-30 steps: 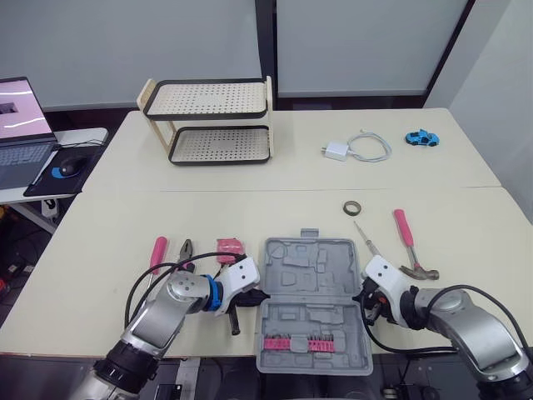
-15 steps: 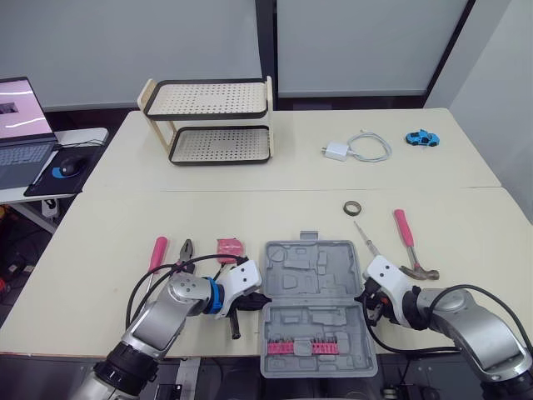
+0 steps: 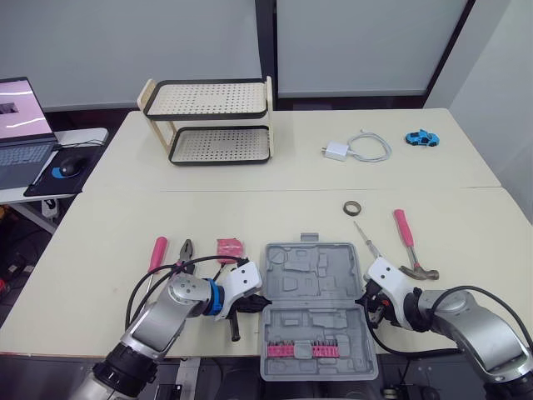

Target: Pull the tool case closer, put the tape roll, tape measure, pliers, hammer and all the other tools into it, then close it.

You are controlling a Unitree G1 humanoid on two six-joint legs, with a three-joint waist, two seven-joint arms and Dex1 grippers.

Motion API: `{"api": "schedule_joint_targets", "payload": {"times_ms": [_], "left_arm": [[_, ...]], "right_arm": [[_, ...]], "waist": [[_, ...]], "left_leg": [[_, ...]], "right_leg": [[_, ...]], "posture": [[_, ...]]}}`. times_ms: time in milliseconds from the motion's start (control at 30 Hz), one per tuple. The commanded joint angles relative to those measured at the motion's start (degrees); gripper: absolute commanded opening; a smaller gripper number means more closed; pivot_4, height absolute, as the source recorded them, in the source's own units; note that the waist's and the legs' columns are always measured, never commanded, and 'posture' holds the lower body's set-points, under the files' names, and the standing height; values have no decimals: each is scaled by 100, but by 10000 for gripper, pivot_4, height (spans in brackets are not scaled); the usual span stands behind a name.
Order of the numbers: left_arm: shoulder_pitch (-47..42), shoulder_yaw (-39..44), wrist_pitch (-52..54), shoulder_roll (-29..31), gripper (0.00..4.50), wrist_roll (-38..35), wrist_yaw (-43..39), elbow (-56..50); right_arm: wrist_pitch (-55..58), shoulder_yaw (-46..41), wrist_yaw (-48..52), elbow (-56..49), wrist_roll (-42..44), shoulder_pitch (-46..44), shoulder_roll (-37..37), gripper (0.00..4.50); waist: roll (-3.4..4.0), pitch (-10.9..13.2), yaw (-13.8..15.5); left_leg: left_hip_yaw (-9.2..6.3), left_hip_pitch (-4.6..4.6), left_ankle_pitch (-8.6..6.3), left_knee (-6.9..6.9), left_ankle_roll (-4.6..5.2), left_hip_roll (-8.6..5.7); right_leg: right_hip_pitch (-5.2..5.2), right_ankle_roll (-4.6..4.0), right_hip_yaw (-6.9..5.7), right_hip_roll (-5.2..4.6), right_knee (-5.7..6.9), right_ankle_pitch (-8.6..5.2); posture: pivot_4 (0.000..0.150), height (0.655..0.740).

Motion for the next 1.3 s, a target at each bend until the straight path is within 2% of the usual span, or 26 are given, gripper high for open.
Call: {"api": "schedule_joint_targets", "payload": {"times_ms": [33, 667, 1300], "left_arm": [[61, -199, -11, -23, 135, -125, -132, -257], [61, -172, -45, -7, 135, -97, -78, -226], [55, -48, -130, 118, 135, -38, -41, -116]], "right_arm": [[-93, 149, 30, -341, 206, 47, 40, 0], [-69, 198, -33, -326, 219, 57, 64, 0], [-69, -134, -187, -156, 315, 163, -145, 0]], "waist": [[0, 0, 0], [-3, -2, 0], [-5, -3, 1]], "left_leg": [[0, 0, 0, 0, 0, 0], [-1, 2, 0, 0, 0, 1], [-1, 2, 0, 0, 0, 0]], "right_leg": [[0, 0, 0, 0, 0, 0], [1, 0, -1, 0, 0, 0], [2, 0, -1, 0, -1, 0]], "posture": [[1500, 7400], [1500, 7400], [1500, 7400]]}}
